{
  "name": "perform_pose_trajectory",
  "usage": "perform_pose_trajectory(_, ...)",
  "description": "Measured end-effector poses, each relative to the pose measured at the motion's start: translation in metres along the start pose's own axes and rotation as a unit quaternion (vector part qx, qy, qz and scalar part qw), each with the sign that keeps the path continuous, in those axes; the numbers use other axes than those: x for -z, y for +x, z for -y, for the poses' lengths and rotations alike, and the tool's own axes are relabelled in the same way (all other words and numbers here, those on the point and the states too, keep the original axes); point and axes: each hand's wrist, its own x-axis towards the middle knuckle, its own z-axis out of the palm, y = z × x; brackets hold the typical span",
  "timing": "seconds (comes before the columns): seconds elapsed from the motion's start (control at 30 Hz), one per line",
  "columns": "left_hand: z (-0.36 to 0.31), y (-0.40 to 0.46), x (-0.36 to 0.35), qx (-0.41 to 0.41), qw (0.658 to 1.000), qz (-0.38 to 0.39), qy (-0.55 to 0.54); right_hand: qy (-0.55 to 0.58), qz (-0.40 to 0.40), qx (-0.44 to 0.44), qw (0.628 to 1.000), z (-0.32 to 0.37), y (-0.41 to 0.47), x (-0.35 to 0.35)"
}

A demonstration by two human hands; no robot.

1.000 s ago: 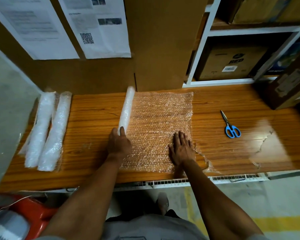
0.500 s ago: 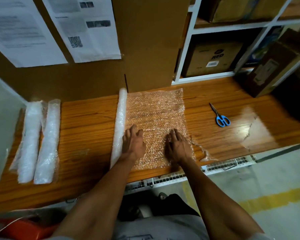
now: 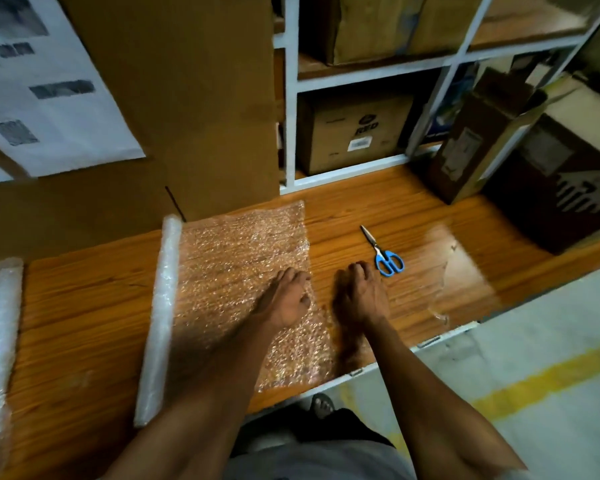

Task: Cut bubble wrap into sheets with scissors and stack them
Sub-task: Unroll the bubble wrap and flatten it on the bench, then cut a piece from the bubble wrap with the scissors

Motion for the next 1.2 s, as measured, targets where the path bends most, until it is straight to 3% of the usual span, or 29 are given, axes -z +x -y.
perform_pose_trajectory(0.13,-0.027,0.043,-0.004,0.0,1.0,-0.001,-0.006,-0.048,-0.059,-0.056,0.996,-0.039,0.048,0.006)
perform_pose_trajectory(0.27,-0.042,0.068,-0.007,0.006,1.0,-0.005,-0.01,-0.058,-0.01,-0.117,0.991,-0.055,0.082,0.01)
perform_pose_trajectory(0.43,-0.042,0.08,-0.008,0.001,1.0,-0.006,-0.015,-0.082,0.024,-0.108,0.991,-0.054,0.104,0.012)
perform_pose_trajectory(0.53,-0.039,0.085,-0.006,0.011,0.999,-0.013,-0.034,0.007,0.026,-0.122,0.992,-0.05,0.114,0.007)
perform_pose_trajectory(0.6,-0.035,0.088,-0.005,0.029,0.996,-0.02,-0.077,0.126,0.013,-0.158,0.979,-0.045,0.121,0.003)
perform_pose_trajectory(0.67,-0.03,0.087,-0.004,0.073,0.984,-0.031,-0.162,0.336,0.013,-0.221,0.916,-0.034,0.124,0.008)
perform_pose_trajectory(0.77,-0.029,0.083,0.004,0.127,0.946,-0.039,-0.294,0.673,0.074,-0.281,0.68,-0.011,0.12,0.023)
perform_pose_trajectory(0.8,-0.029,0.081,0.007,0.137,0.926,-0.039,-0.349,0.723,0.097,-0.262,0.632,-0.003,0.116,0.027)
perform_pose_trajectory(0.83,-0.03,0.078,0.013,0.144,0.901,-0.035,-0.407,0.746,0.119,-0.239,0.61,0.006,0.11,0.033)
perform_pose_trajectory(0.93,-0.03,0.066,0.028,0.147,0.837,-0.013,-0.526,0.756,0.17,-0.167,0.609,0.029,0.094,0.04)
perform_pose_trajectory(1.1,-0.024,0.033,0.05,0.148,0.724,0.002,-0.673,0.783,0.202,-0.114,0.577,0.069,0.07,0.039)
perform_pose_trajectory(1.2,-0.011,0.011,0.055,0.13,0.682,0.034,-0.719,0.788,0.22,-0.086,0.569,0.089,0.055,0.04)
